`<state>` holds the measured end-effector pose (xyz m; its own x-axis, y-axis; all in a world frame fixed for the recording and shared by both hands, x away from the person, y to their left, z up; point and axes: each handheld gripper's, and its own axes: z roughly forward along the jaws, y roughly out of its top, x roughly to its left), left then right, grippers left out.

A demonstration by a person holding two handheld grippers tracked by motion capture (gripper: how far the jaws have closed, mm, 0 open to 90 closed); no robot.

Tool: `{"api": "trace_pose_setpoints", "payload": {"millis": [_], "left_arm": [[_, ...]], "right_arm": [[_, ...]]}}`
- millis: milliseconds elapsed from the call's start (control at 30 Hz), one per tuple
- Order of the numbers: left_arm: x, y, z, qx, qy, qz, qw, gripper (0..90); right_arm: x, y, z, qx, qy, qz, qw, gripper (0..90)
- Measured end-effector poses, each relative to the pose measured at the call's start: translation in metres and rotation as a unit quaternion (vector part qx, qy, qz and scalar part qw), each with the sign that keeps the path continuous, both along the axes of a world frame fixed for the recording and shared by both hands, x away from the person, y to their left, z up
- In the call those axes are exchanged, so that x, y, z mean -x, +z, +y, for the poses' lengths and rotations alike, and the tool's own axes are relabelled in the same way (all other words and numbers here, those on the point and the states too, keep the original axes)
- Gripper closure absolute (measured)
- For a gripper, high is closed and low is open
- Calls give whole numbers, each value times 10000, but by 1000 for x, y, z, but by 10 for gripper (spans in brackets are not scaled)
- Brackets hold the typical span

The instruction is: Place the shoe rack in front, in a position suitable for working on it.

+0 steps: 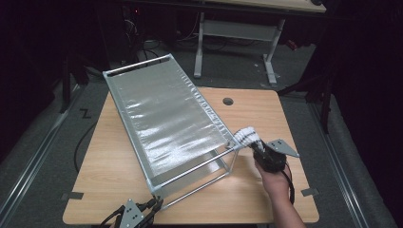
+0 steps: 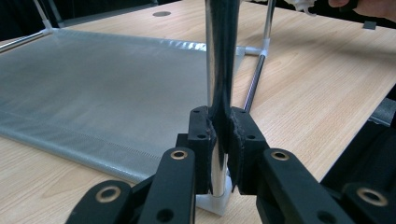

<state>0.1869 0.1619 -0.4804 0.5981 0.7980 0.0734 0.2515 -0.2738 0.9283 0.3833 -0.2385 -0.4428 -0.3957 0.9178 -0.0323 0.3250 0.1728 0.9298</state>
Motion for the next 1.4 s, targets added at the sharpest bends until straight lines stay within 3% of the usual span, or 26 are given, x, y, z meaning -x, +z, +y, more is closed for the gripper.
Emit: {"api": "trace_pose_setpoints", "payload": {"millis": [100,200,300,467,567,867,1100,1400], "left_arm": [[0,-3,-1,90,-11,-116,9999,802],[1,-4,0,25,5,-158,9999,799],[1,-5,4,160,66,-139,9998,802],[-1,-6,5,141,149,-173,9996,802],[-2,-6,5,133,230,-199,9994,801],[-1,-6,8,120,281,-222,9993,799],[-1,-6,13,253,290,-141,9992,803],[-2,-5,16,235,304,-117,9992,805]], "right_arm": [[7,5,4,-2,51,-93,9999,731],[17,12,6,-112,-59,-173,9998,736],[28,13,13,106,-1,-241,9997,736],[39,25,17,76,6,-492,9988,737],[45,34,16,-66,111,-621,9980,744],[58,42,22,-108,487,-838,9952,748],[63,40,25,-16,701,-804,9943,749],[60,16,32,311,1095,-238,9932,750]]}}
